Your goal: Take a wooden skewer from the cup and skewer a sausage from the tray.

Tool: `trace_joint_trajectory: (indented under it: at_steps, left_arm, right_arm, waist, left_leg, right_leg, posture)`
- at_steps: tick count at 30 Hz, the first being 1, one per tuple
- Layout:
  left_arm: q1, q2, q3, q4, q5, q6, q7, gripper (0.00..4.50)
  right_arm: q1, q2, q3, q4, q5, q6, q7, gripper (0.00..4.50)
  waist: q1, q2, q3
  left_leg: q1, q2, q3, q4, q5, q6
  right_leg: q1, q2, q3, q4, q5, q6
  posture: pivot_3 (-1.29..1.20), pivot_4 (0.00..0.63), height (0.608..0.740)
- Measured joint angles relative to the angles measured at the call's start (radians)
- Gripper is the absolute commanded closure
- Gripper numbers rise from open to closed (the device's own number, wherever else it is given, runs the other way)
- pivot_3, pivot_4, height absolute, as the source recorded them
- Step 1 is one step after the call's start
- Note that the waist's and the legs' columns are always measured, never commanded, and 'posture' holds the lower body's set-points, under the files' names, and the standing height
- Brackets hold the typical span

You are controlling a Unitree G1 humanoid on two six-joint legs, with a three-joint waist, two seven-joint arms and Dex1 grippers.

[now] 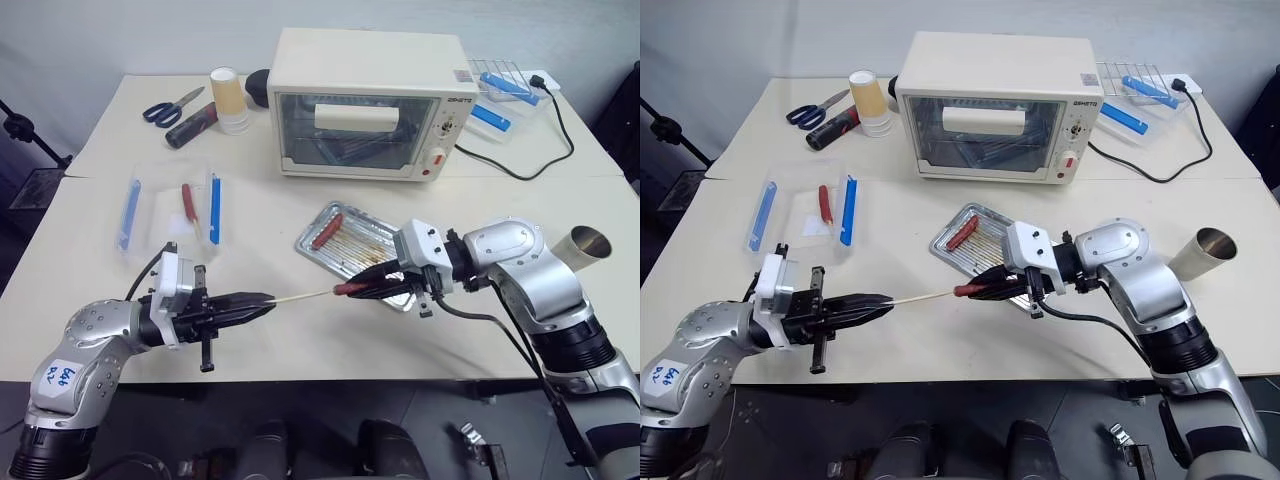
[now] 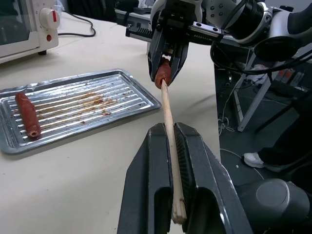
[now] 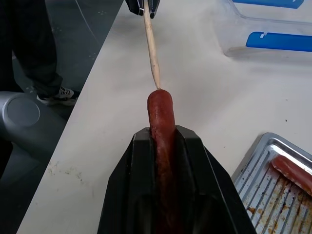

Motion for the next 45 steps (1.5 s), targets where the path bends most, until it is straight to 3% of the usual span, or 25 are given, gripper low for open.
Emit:
trace_joint_trajectory:
  at_steps: [18, 32, 35, 38, 45]
  left_arm:
    - [-0.156, -0.099, -0.171, 0.072, 0.098, 0.042, 0.038, 4.5]
    - [-0.201, -0.155, -0.184, 0.108, 0.121, 0.08, 0.016, 4.5]
    - [-0.165, -0.138, -0.164, 0.071, 0.111, 0.08, 0.015, 4.5]
    - [-0.122, -0.123, -0.145, 0.036, 0.104, 0.077, 0.017, 4.5]
    - [0.124, -0.049, 0.099, 0.002, 0.094, 0.027, 0.052, 4.5]
  right_arm:
    - [-0.022, 0.001, 0.039, -0.041, -0.061, 0.068, -0.008, 4.01]
    - [-0.017, 0.006, 0.031, -0.067, -0.063, 0.121, -0.004, 4.01]
    - [-0.009, 0.018, 0.024, -0.071, -0.032, 0.134, -0.002, 3.32]
    - [0.015, 0.014, 0.024, -0.079, -0.007, 0.115, 0.014, 2.36]
    - [0.109, -0.102, -0.083, 0.015, 0.002, -0.03, 0.05, 0.03]
  waist:
    - [0.002, 0.0, 0.0]
    - [0.001, 0.0, 0.0]
    - [0.0, 0.0, 0.0]
    - [0.0, 0.0, 0.0]
    - [0.001, 0.0, 0.0]
  left_leg:
    - [0.0, 0.0, 0.0, 0.001, 0.0, 0.0]
    - [0.0, 0.001, 0.0, 0.001, 0.0, 0.0]
    - [0.0, 0.001, 0.0, 0.001, 0.0, 0.0]
    - [0.0, 0.001, 0.0, 0.001, 0.0, 0.0]
    - [0.001, 0.002, 0.0, 0.001, 0.0, -0.001]
  right_leg:
    - [0.0, 0.001, 0.0, 0.001, 0.0, 0.0]
    - [0.0, 0.001, 0.0, 0.001, 0.0, 0.0]
    - [0.0, 0.001, 0.0, 0.001, 0.0, 0.0]
    - [0.0, 0.001, 0.0, 0.001, 0.0, 0.0]
    - [0.001, 0.002, 0.001, 0.0, 0.0, 0.0]
  posture:
    - [0.0, 0.15, 0.74]
    - [0.0, 0.15, 0.74]
    - [0.0, 0.15, 0.74]
    - [0.0, 0.15, 0.74]
    - [0.0, 0.15, 0.74]
